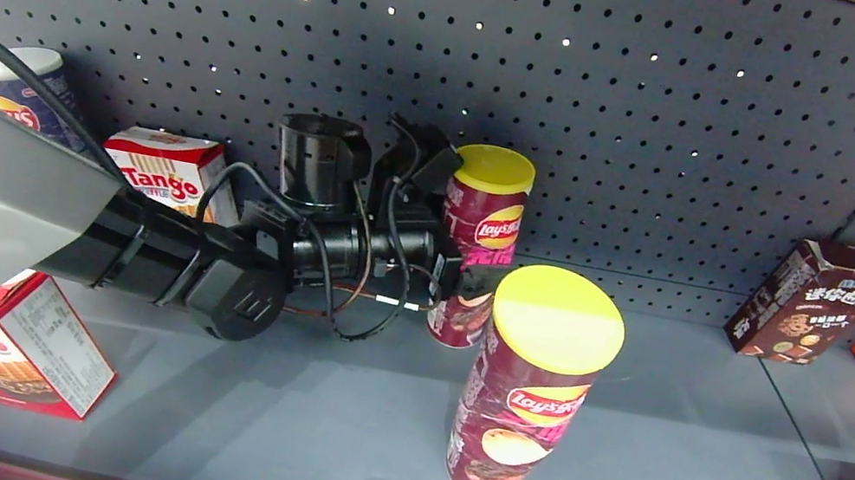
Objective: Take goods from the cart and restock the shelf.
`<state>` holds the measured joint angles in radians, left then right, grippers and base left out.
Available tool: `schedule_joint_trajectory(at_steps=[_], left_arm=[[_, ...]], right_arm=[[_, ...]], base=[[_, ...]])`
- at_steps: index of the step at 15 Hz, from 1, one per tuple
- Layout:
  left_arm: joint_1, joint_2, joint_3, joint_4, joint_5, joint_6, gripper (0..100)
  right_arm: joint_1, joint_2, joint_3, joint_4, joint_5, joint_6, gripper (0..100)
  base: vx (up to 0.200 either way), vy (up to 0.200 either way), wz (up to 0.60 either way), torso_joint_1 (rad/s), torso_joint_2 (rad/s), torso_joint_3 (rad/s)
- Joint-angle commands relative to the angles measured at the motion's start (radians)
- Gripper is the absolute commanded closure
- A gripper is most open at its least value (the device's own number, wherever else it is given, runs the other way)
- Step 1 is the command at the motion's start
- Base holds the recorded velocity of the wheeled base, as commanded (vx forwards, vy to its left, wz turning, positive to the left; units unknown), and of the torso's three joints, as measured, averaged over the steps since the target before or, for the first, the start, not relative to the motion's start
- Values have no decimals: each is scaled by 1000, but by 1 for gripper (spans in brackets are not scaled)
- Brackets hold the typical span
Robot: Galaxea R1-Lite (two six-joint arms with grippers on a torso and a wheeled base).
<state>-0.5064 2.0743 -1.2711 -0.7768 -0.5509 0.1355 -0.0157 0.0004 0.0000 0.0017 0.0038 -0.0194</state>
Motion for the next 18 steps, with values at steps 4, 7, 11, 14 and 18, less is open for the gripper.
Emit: schedule_joint_trajectory(at_steps=[4, 7, 11, 14, 18], left_arm=[[6, -135, 208, -105, 23, 4, 0], [12, -174, 309, -167, 89, 10, 0], [12, -191, 371, -188, 201, 64, 0], [14, -191, 381, -188, 241, 65, 0], [16, -191, 381, -188, 275, 64, 0]], right_arm=[[0, 0, 0, 0, 1, -1, 0], [0, 0, 0, 0, 1, -1, 0], [0, 0, 0, 0, 1, -1, 0], [0, 0, 0, 0, 1, -1, 0], [0, 0, 0, 0, 1, -1, 0]], base=[[0, 0, 0, 0, 0, 0], [0, 0, 0, 0, 0, 0], [0, 0, 0, 0, 0, 0], [0, 0, 0, 0, 0, 0], [0, 0, 0, 0, 0, 0]])
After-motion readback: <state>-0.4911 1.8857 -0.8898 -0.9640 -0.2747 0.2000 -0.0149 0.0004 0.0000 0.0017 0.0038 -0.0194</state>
